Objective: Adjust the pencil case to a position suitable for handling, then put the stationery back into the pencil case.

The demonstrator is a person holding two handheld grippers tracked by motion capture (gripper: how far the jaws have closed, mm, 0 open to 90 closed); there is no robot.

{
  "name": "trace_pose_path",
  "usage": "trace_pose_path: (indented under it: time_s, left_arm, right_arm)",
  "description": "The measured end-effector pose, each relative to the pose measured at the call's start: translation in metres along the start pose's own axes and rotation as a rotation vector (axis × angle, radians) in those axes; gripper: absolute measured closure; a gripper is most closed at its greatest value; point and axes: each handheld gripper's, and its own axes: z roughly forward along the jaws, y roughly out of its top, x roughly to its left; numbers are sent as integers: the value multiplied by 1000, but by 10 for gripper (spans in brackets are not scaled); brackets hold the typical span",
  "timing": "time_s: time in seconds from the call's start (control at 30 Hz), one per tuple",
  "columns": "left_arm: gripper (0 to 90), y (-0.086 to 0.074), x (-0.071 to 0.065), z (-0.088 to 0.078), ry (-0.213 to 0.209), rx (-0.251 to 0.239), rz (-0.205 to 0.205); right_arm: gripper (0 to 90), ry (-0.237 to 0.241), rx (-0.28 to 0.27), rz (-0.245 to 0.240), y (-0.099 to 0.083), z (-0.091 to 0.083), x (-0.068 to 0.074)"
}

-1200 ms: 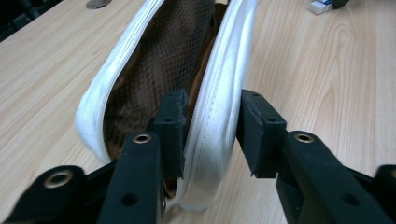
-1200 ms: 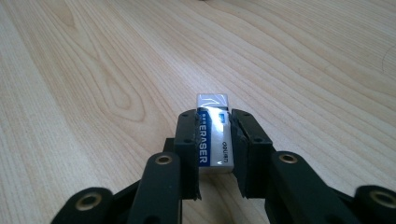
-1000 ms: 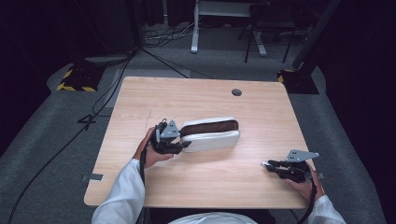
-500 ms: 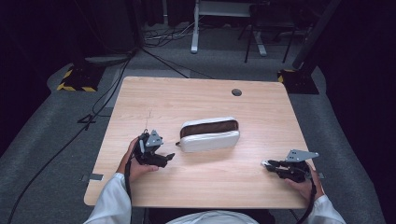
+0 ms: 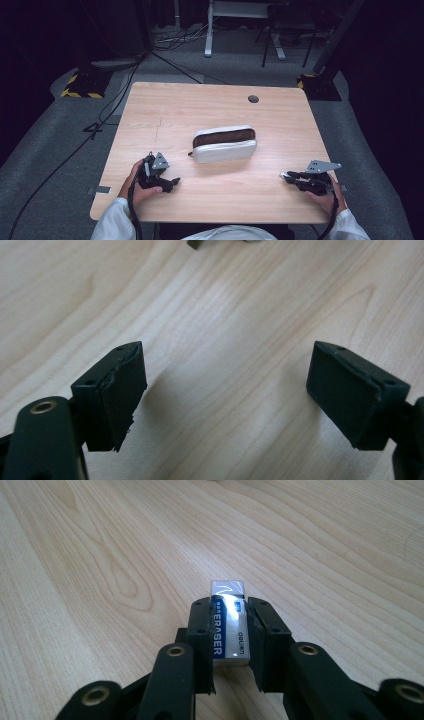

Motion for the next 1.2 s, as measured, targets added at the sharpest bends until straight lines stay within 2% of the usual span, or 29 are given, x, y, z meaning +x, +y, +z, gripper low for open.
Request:
trace_pose_path:
  time_s: [0.07, 0.1, 0.2, 0.33, 0.73, 0.87, 0.9, 1.2]
  left_arm:
    - [166, -2, -1, 0, -14, -6, -13]
    - [165, -3, -2, 1, -23, -17, -37]
    - [158, -6, -3, 1, -20, -33, -45]
    - [158, -6, -3, 1, -18, -33, -46]
    - [148, -5, -1, 1, -23, -31, -27]
    - [146, -5, -1, 2, -27, -33, -35]
    - [146, -5, -1, 2, -26, -32, -35]
    - [140, -4, 0, 2, -21, -30, -23]
  right_arm:
    - [736, 1, -3, 0, 0, -1, 0]
    - [736, -1, -8, -2, 0, -1, 0]
    - [736, 3, -24, 4, 2, -3, -2]
    - [736, -3, -30, -2, 3, -4, -2]
    - [736, -11, -118, 3, 16, -20, -11]
    - [736, -6, -160, -14, 30, -27, -14]
    - [736, -6, -160, -14, 30, -27, -14]
    - [736, -2, -197, -71, 70, -29, -17]
